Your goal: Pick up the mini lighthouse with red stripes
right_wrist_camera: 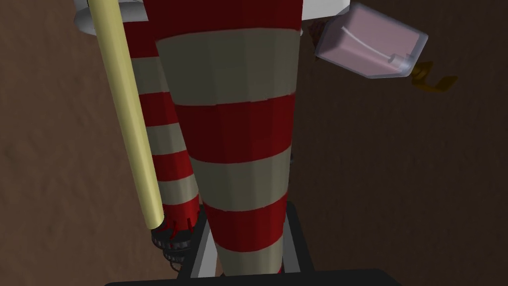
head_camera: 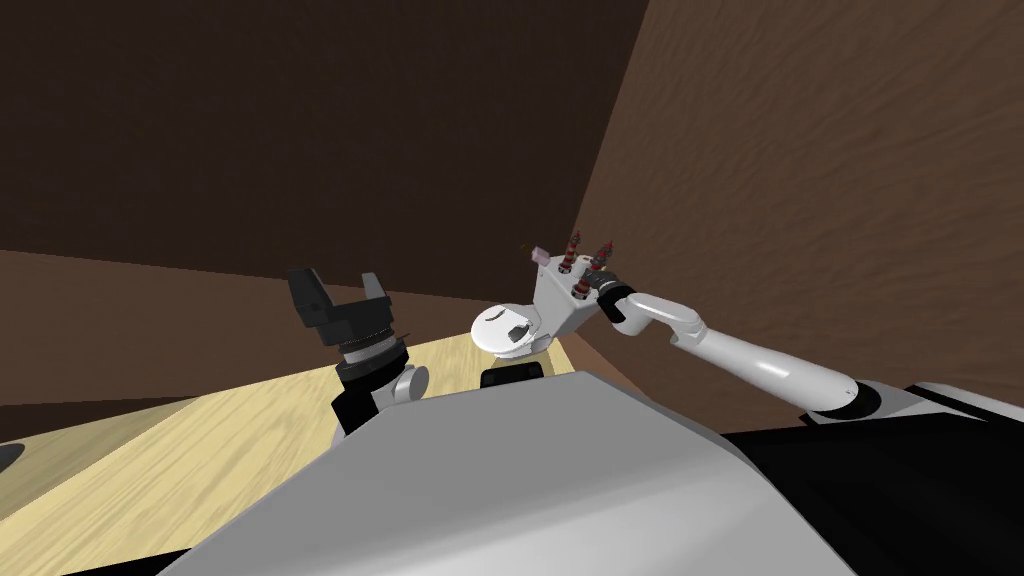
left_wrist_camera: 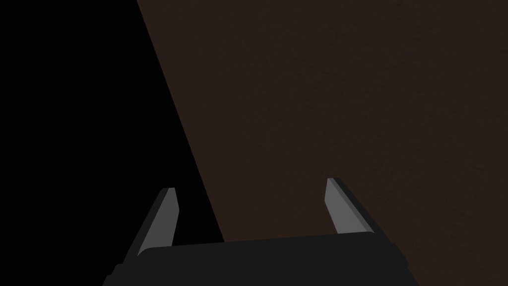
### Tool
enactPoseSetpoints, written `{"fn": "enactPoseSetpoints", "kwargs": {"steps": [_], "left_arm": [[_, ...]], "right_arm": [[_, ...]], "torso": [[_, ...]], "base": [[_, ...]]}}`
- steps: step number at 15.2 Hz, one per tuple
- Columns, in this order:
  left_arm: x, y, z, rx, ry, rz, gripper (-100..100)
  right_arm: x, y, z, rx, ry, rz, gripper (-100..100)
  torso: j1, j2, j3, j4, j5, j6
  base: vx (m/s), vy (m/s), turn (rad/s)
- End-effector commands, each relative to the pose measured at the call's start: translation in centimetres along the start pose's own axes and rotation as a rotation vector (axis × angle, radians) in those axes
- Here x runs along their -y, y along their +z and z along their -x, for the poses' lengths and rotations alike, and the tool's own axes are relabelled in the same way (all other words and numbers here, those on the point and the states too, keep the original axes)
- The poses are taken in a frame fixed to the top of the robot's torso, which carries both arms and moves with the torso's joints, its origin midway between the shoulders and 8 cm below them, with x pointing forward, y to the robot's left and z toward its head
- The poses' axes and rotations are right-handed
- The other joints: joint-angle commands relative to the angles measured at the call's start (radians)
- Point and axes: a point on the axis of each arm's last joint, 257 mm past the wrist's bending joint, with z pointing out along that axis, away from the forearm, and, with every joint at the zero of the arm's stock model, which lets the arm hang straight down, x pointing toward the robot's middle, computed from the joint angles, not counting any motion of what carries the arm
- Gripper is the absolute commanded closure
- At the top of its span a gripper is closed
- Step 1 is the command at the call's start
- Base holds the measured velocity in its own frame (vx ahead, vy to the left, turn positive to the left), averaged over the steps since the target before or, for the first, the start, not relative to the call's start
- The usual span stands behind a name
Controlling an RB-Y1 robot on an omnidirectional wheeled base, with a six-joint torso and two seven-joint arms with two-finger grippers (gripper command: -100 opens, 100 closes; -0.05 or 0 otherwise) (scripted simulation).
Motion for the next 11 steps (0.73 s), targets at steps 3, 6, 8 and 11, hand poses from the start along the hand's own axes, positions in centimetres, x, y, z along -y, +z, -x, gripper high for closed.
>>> {"fn": "enactPoseSetpoints", "kwargs": {"steps": [3, 6, 8, 11], "left_arm": [[0.0, 0.0, 0.0, 0.000, 0.000, 0.000, 0], [0.0, 0.0, 0.0, 0.000, 0.000, 0.000, 0], [0.0, 0.0, 0.0, 0.000, 0.000, 0.000, 0], [0.0, 0.0, 0.0, 0.000, 0.000, 0.000, 0]], "right_arm": [[0.1, 0.0, 0.0, 0.001, -0.002, -0.001, 100], [0.0, -1.1, -1.1, -0.023, 0.026, 0.018, 100], [0.7, -1.3, -1.2, -0.024, 0.025, 0.002, 100], [1.4, -2.0, -1.5, -0.029, 0.036, -0.003, 100]], "torso": [[0.000, 0.000, 0.000, 0.000, 0.000, 0.000], [0.003, -0.001, -0.002, -0.003, -0.003, -0.003], [0.006, -0.004, -0.005, -0.006, -0.005, -0.006], [0.009, -0.004, -0.007, -0.010, -0.009, -0.008]], "base": [[0.000, 0.000, 0.000], [0.023, 0.014, 0.089], [0.027, 0.022, 0.075], [0.016, 0.026, 0.062]]}}
